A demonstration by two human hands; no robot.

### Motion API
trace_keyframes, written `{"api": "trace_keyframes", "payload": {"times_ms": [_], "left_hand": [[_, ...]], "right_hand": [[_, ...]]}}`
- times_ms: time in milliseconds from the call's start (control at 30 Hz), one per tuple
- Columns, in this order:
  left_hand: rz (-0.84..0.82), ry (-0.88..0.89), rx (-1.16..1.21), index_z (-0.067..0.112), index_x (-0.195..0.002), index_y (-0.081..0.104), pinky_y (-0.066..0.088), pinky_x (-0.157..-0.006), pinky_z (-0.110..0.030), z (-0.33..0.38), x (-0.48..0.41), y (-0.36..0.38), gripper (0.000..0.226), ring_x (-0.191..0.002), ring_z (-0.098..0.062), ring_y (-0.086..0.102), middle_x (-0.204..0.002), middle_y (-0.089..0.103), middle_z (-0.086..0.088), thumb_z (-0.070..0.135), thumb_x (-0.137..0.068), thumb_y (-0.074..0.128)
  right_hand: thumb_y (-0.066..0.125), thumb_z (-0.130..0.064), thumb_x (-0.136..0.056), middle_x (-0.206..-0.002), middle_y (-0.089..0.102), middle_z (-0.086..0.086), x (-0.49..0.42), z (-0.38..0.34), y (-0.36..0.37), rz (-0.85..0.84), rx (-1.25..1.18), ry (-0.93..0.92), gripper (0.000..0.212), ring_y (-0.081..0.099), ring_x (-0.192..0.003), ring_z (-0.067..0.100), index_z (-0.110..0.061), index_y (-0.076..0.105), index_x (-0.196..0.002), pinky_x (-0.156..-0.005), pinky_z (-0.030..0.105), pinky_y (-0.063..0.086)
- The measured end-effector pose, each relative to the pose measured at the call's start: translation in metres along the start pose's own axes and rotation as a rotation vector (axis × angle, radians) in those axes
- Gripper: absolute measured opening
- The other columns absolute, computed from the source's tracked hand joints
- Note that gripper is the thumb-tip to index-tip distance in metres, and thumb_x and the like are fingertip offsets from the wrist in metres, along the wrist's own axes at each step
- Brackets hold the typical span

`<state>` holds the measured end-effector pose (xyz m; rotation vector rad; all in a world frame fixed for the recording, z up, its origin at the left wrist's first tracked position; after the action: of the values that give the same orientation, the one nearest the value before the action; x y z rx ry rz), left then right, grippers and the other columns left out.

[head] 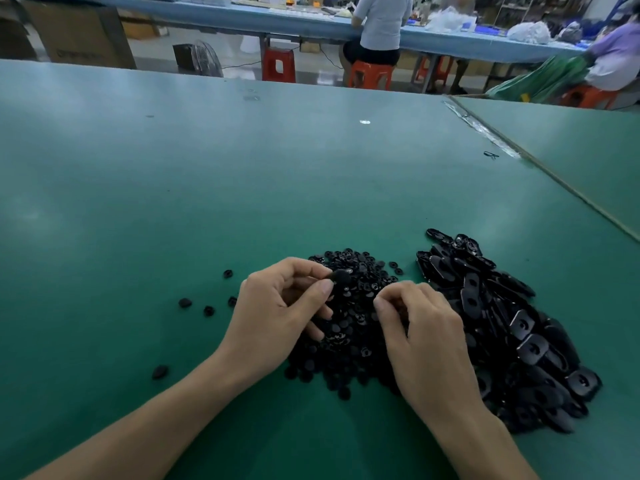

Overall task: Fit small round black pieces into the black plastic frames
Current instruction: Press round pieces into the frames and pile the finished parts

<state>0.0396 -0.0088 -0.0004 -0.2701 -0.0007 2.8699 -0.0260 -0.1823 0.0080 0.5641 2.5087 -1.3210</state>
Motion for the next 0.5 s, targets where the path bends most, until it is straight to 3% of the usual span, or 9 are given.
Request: {"api": "trace_keyframes", "payload": {"times_ms": [267,433,500], "left_hand": [[-0.005,0.006,-0.027,0.021,-0.095,0.076,0.058,-0.052,-0.028,0.003,0.006,0.003,0.021,-0.070,-0.020,0.075,-0.076,0.076,-0.004,0.002,-0.089,0.072],[-0.023,-0.024,-0.023,0.022,-0.095,0.077,0.058,-0.052,-0.026,0.005,0.009,0.006,0.026,-0.071,-0.019,0.076,-0.077,0.077,-0.003,-0.002,-0.088,0.071],[-0.032,-0.029,-0.015,0.021,-0.096,0.077,0.057,-0.052,-0.025,0.006,0.010,0.007,0.026,-0.071,-0.020,0.077,-0.079,0.078,-0.004,-0.003,-0.088,0.071]], "right_hand": [[0.056,-0.021,-0.099,-0.074,0.064,-0.007,0.006,-0.017,-0.003,0.083,-0.311,-0.060,0.014,0.058,-0.059,0.013,-0.030,0.055,-0.088,-0.050,0.015,0.041],[0.065,-0.019,-0.093,-0.084,0.072,-0.022,0.007,-0.020,-0.005,0.049,-0.464,-0.003,0.022,0.069,-0.075,0.001,-0.039,0.064,-0.100,-0.065,0.010,0.051],[0.068,-0.015,-0.092,-0.085,0.073,-0.023,0.007,-0.019,-0.004,0.010,-0.508,0.010,0.025,0.071,-0.078,0.002,-0.039,0.069,-0.099,-0.068,0.015,0.055]]}}
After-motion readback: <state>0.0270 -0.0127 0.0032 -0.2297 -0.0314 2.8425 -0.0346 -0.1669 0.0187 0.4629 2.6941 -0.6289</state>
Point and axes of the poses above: each hand's wrist, its own x-axis away from the middle knuckle, its own y-axis out of the palm, z = x × y, the point moved 3 cm from there along -x, towards the middle knuckle
